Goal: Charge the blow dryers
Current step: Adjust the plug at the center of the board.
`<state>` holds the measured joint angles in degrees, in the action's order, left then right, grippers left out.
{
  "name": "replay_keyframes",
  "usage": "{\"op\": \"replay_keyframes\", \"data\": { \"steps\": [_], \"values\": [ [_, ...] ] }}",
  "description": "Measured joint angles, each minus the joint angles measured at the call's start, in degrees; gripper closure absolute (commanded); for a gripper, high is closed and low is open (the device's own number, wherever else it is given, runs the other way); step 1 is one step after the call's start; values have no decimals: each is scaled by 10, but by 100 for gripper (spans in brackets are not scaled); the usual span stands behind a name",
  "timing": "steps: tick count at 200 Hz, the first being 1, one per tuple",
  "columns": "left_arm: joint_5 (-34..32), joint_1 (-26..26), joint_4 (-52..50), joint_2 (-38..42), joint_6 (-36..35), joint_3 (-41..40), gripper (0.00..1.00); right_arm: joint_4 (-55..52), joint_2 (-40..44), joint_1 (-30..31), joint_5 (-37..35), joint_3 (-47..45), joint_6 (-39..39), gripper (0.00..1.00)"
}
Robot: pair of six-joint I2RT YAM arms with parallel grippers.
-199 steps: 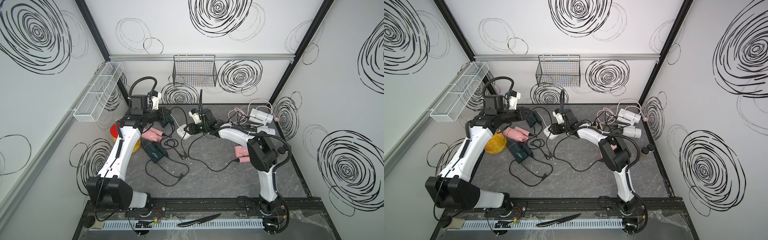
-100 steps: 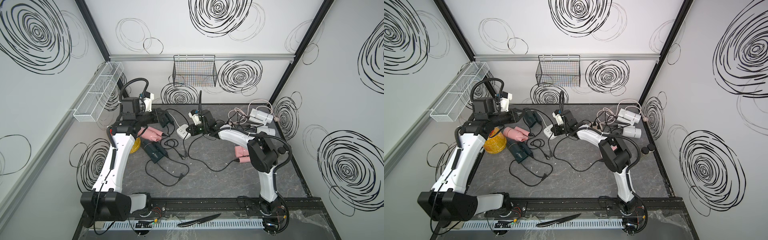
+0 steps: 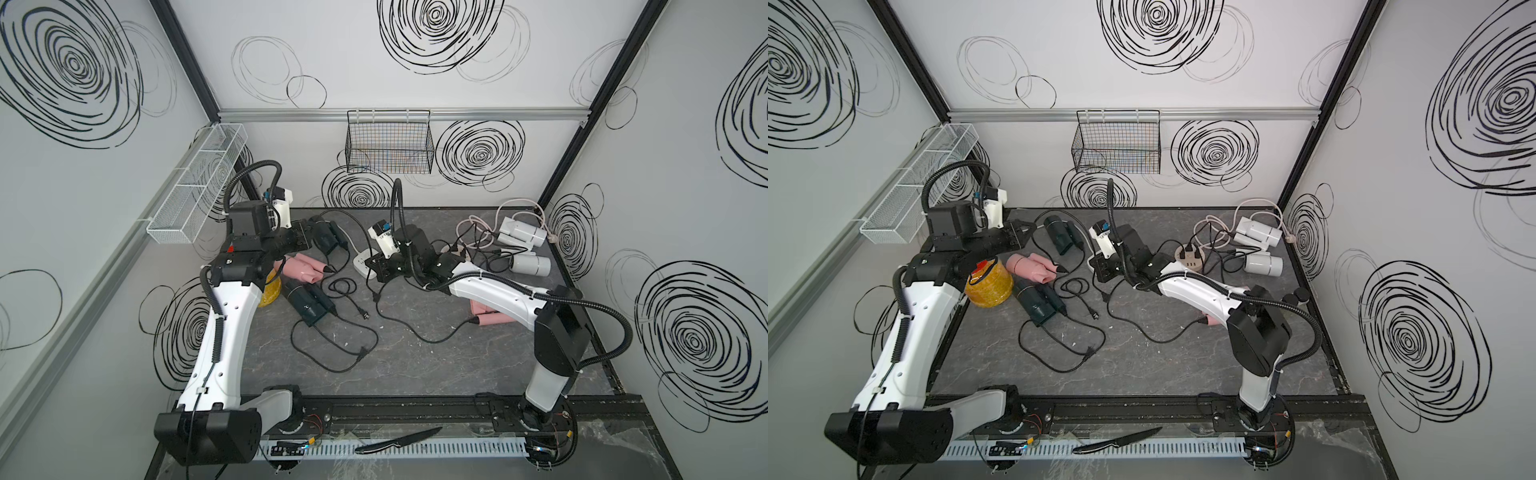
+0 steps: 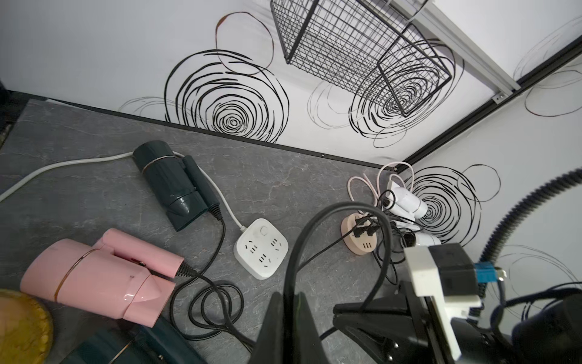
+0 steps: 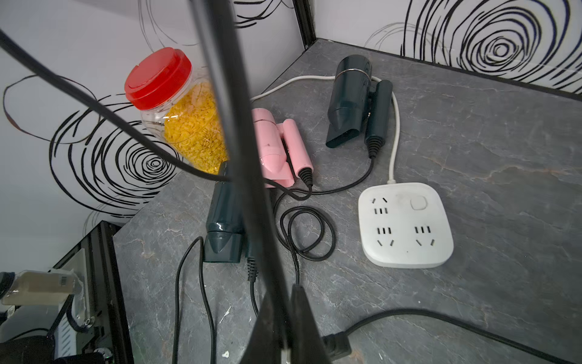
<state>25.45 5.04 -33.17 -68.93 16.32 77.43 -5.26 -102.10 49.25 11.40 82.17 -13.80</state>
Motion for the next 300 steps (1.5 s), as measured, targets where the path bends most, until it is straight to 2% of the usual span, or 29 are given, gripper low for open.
{"op": "replay_keyframes", "data": {
  "steps": [53,121,185,205,222,231,257,276,300],
  "values": [
    [-34,14,-7,29,9,-33,98,-25,12,37,14,0,14,96],
    [-75,29,-20,80,11,-111,96,-17,39,90,124,-1,4,92],
    [-118,35,-47,121,22,-225,96,-3,-21,145,203,-1,-23,92],
    [-130,66,-33,147,32,-271,96,33,-58,157,227,6,-61,91],
    [-140,92,-38,158,36,-299,96,64,-92,161,240,11,-92,87],
    [-143,101,-38,159,37,-309,96,71,-110,161,237,17,-105,81],
    [-142,104,-25,159,44,-336,95,61,-144,158,187,29,-135,66],
    [-140,104,-15,159,54,-363,95,49,-140,146,151,22,-143,52],
    [-145,104,-12,155,64,-377,95,19,-111,114,122,15,-126,47]
  ]
}}
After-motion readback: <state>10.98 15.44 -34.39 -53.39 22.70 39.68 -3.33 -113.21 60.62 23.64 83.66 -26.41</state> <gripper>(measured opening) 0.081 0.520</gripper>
